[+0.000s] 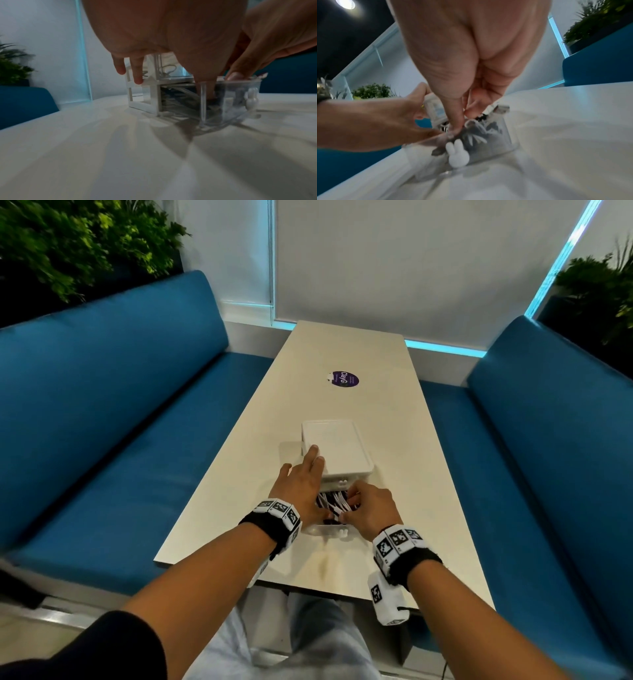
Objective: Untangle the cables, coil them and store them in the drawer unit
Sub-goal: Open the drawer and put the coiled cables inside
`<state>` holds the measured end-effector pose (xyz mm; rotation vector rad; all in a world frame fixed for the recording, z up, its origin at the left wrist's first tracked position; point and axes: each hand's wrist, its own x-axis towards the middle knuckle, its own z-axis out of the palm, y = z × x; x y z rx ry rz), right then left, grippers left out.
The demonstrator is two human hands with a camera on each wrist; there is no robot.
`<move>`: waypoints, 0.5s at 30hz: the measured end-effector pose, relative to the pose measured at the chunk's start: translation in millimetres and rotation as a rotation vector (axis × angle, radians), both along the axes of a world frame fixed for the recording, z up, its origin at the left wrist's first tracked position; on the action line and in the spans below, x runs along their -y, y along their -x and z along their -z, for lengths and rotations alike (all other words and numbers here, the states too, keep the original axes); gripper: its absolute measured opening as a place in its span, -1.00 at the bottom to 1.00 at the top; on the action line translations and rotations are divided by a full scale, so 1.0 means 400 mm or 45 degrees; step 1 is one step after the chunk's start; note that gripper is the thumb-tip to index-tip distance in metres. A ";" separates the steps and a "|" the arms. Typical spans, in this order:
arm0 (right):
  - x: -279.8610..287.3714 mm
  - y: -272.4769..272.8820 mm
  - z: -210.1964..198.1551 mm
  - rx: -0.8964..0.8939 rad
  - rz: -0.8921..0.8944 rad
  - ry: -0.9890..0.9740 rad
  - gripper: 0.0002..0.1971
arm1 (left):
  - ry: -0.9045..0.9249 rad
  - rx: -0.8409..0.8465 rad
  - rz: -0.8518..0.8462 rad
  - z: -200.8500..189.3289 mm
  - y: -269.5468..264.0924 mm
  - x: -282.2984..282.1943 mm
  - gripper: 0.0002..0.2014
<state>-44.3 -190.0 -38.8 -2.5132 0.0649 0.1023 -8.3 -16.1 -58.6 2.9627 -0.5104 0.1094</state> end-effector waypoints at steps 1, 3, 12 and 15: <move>-0.008 0.001 0.012 0.040 0.018 -0.008 -0.65 | 0.001 0.002 0.002 0.005 0.000 0.000 0.12; -0.026 -0.003 0.023 0.106 0.053 -0.008 -0.70 | 0.069 0.008 0.010 0.009 0.002 -0.005 0.05; 0.020 -0.013 0.012 0.228 0.028 -0.032 -0.89 | 0.101 0.078 0.039 -0.009 -0.002 -0.023 -0.22; 0.041 -0.014 0.023 0.197 0.177 0.002 -0.62 | 0.130 0.017 0.035 -0.004 -0.006 -0.024 -0.09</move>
